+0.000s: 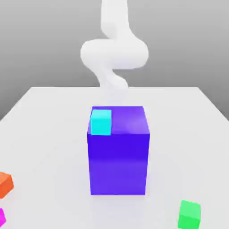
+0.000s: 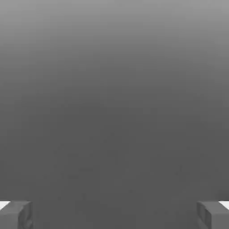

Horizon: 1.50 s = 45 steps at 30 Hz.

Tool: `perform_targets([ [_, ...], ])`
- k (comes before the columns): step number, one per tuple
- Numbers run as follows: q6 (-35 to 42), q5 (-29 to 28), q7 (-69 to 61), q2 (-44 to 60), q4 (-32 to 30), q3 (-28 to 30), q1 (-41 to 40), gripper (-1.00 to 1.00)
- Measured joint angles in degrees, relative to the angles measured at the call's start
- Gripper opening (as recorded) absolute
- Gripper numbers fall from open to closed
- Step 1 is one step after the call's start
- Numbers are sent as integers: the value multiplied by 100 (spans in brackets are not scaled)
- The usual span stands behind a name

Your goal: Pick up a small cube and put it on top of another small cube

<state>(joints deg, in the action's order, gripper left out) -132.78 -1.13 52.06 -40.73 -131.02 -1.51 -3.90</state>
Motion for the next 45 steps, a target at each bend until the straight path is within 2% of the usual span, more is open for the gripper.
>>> perform_targets([
  [10, -397, -570, 2592, 2069, 307, -439, -1375, 0],
  [20, -798, -967, 5024, 4089, 606, -273, -2244, 0],
  [26, -1090, -754, 6176, 5253, 768, -17, -2494, 0],
  [33, -1451, 47, 7134, 6554, 952, 218, -2843, 0],
  [37, -2006, 188, 7225, 7377, 1130, 216, -2910, 0],
  [38, -2104, 193, 7228, 7508, 1159, 214, -2913, -100],
  [45, -2108, 199, 7230, 7499, 1157, 214, -2915, -100],
])
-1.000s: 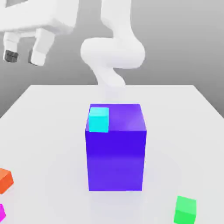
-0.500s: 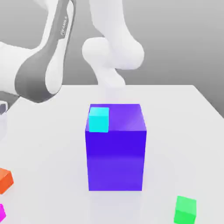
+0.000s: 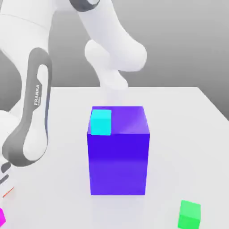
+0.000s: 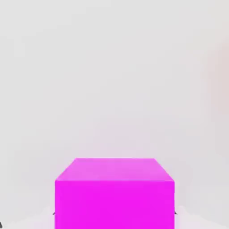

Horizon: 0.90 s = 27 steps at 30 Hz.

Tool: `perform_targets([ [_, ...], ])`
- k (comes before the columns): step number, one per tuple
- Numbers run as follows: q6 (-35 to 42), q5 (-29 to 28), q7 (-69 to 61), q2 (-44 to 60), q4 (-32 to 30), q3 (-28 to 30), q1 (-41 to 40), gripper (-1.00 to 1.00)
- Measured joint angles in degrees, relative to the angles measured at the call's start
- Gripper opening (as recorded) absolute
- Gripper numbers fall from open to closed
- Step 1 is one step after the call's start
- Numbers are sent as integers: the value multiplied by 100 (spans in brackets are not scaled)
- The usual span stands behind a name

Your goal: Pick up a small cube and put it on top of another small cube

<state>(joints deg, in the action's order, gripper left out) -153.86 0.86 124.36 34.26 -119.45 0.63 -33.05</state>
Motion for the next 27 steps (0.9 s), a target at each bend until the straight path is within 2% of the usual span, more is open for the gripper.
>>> perform_targets([
  [4, 526, -26, 9, -701, -176, -16, 53, -100],
  [19, 533, -756, -56, -1982, -1494, -1825, 2159, -100],
  [23, 148, -1421, 284, -1537, -1541, -2052, 3012, -100],
  [24, 30, -1627, 407, -1349, -1508, -2038, 3198, 100],
  [27, 30, -1627, 407, -1349, -1508, -2038, 3198, 100],
])
